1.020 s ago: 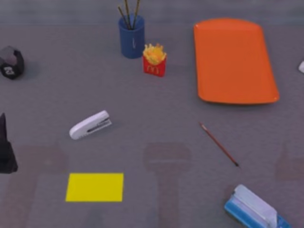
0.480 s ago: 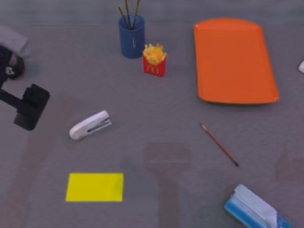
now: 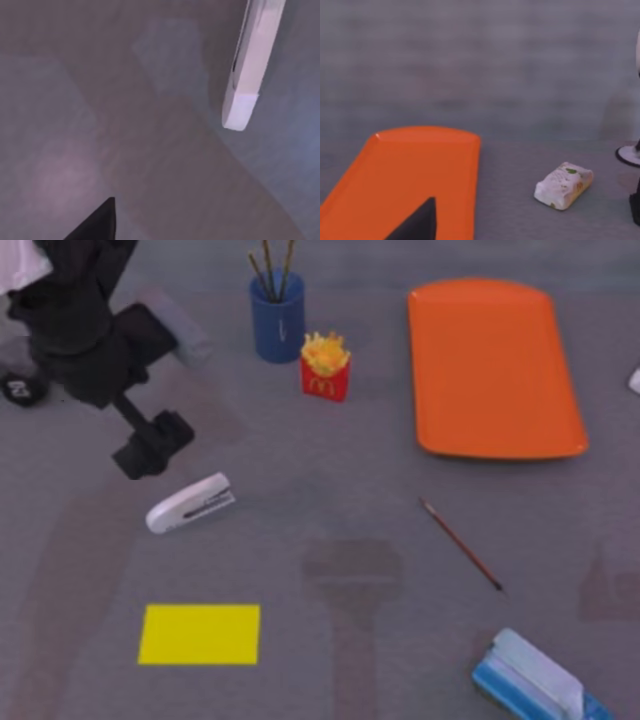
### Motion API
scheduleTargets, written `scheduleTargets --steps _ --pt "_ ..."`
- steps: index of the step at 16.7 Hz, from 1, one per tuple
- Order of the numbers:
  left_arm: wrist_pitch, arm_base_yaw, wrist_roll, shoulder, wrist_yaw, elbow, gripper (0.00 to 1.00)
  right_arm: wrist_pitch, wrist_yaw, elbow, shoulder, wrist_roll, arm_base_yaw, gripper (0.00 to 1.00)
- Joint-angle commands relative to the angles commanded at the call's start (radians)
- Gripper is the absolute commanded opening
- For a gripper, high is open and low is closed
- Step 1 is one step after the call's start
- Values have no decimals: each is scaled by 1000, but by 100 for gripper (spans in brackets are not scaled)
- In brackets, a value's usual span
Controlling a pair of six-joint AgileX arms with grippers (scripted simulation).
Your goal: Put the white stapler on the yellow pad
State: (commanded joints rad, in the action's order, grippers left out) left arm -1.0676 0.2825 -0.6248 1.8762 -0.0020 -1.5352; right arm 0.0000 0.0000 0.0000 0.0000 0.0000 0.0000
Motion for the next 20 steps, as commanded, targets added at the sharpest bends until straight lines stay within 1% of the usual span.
scheduleTargets --steps 3,6,13,16,20 --pt "-91 26 -57 170 2 -154 100 0 0 0 0 0 0 100" --pt "-138 40 -88 257 3 -240 100 0 0 0 0 0 0 100" --pt "-138 37 -91 265 3 -243 100 0 0 0 0 0 0 100" --pt "-70 40 -94 288 4 -194 100 0 0 0 0 0 0 100" --pt "105 39 -95 346 4 -86 100 0 0 0 0 0 0 100"
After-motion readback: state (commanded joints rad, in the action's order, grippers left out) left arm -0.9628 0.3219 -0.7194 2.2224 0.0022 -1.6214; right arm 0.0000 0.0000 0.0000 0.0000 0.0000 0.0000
